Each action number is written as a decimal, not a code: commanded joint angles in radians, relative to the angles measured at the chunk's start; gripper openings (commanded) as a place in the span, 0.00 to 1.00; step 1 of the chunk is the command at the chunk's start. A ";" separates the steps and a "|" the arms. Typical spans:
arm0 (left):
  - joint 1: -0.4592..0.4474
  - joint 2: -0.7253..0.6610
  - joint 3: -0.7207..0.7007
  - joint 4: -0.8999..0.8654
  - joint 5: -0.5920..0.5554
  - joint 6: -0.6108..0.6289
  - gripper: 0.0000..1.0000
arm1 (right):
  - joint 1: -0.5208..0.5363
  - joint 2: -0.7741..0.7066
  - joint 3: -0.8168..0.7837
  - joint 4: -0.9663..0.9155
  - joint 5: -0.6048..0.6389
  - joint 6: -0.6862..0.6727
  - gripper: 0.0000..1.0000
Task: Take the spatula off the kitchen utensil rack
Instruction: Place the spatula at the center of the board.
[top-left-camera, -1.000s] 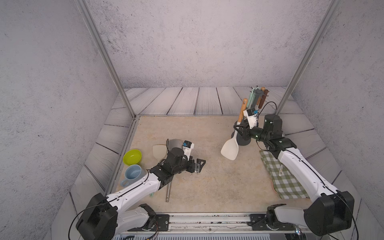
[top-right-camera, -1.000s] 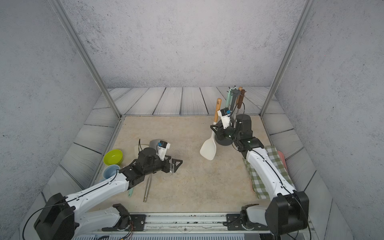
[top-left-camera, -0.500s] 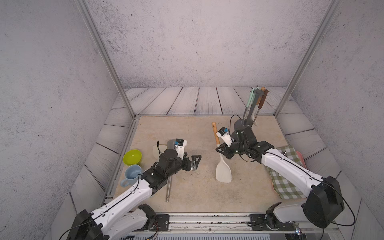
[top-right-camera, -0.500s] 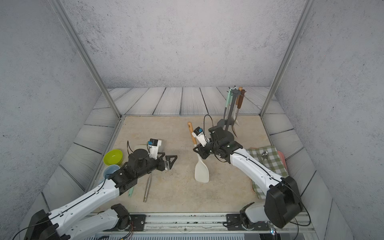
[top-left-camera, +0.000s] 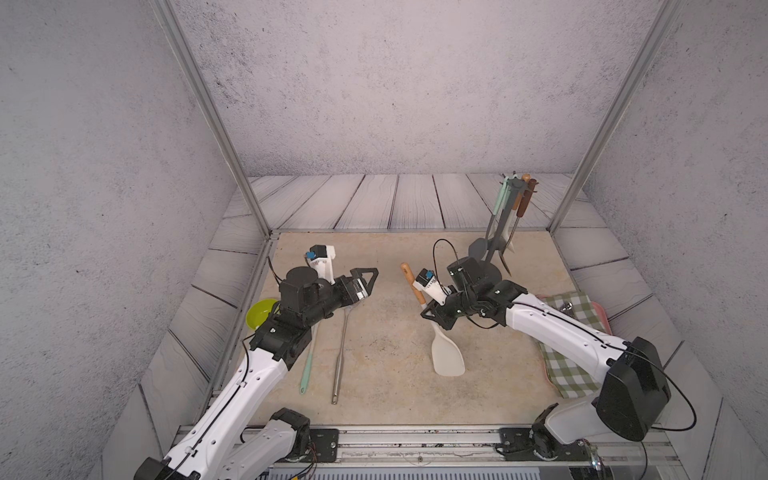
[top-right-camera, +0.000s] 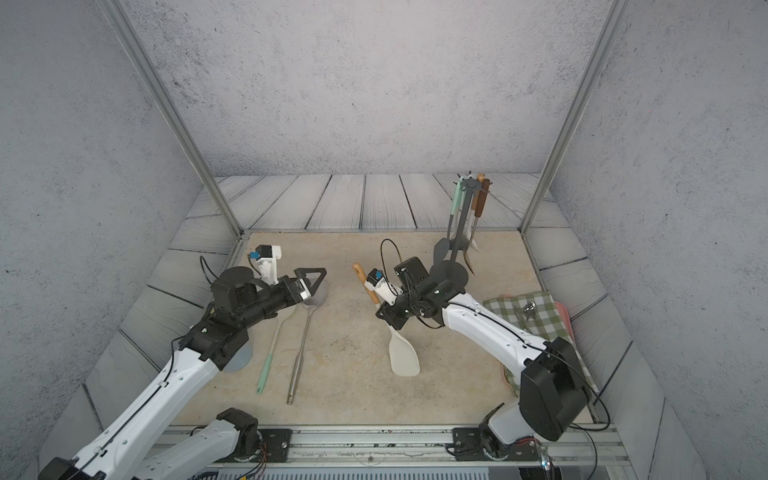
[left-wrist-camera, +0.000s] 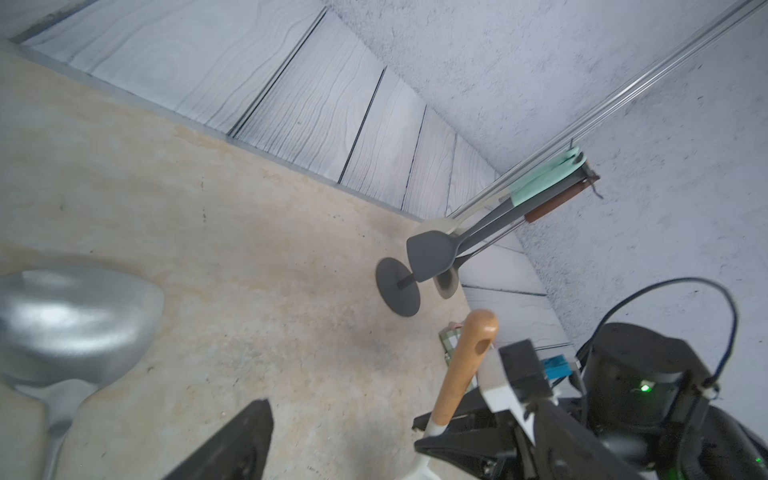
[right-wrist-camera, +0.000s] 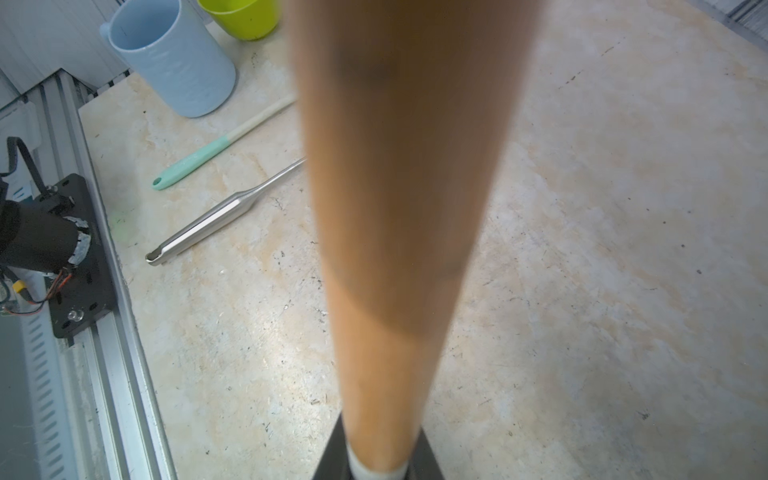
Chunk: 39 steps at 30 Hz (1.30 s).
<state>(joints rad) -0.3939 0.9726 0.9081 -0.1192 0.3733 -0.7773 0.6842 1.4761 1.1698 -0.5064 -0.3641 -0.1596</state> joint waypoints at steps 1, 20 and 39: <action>0.007 0.070 0.075 -0.061 0.109 -0.025 0.99 | 0.024 0.020 0.041 -0.017 0.021 -0.022 0.00; -0.026 0.277 0.062 0.006 0.165 -0.050 0.74 | 0.114 0.092 0.103 -0.029 0.109 -0.025 0.00; -0.034 0.312 -0.004 0.083 0.177 -0.129 0.00 | 0.123 0.036 0.071 0.044 0.164 0.042 0.04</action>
<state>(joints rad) -0.4232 1.2903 0.9356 -0.0269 0.5610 -0.8696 0.8043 1.5723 1.2366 -0.5472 -0.2226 -0.1459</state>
